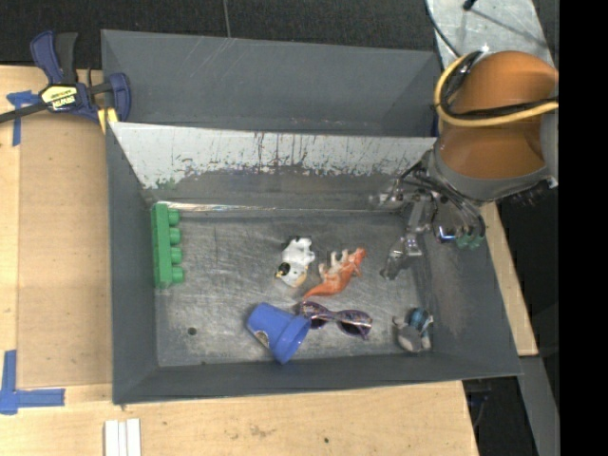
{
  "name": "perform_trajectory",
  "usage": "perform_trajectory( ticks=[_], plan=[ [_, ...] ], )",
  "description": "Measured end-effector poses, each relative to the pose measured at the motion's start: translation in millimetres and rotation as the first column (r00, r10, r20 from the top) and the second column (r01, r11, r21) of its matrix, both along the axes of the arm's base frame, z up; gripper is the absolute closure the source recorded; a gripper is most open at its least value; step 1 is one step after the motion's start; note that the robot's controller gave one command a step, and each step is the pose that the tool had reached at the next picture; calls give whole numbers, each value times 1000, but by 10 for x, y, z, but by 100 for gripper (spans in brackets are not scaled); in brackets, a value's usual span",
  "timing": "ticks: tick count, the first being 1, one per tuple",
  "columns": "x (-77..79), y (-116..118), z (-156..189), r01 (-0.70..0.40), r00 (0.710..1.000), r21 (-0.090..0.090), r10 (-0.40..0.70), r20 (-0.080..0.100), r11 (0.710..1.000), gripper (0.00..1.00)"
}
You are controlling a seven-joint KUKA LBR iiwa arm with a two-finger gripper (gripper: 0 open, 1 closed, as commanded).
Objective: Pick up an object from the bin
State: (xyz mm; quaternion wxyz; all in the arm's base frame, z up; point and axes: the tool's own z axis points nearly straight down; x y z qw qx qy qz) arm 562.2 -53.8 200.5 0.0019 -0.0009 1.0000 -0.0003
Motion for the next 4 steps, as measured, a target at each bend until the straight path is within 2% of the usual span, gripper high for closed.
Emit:
perform_trajectory(
  ticks=[1, 2, 3, 4],
  plan=[
    [0, 0, 0, 0, 1000, 0, 0, 0, 1000, 0],
    [-28, 81, -107, -45, 999, -2, 45, 4, 999, 0],
    [-50, 242, -617, -200, 980, -1, 200, 6, 980, 0],
    [116, 293, -1160, -581, 814, 1, 581, -4, 814, 100]
  ],
)
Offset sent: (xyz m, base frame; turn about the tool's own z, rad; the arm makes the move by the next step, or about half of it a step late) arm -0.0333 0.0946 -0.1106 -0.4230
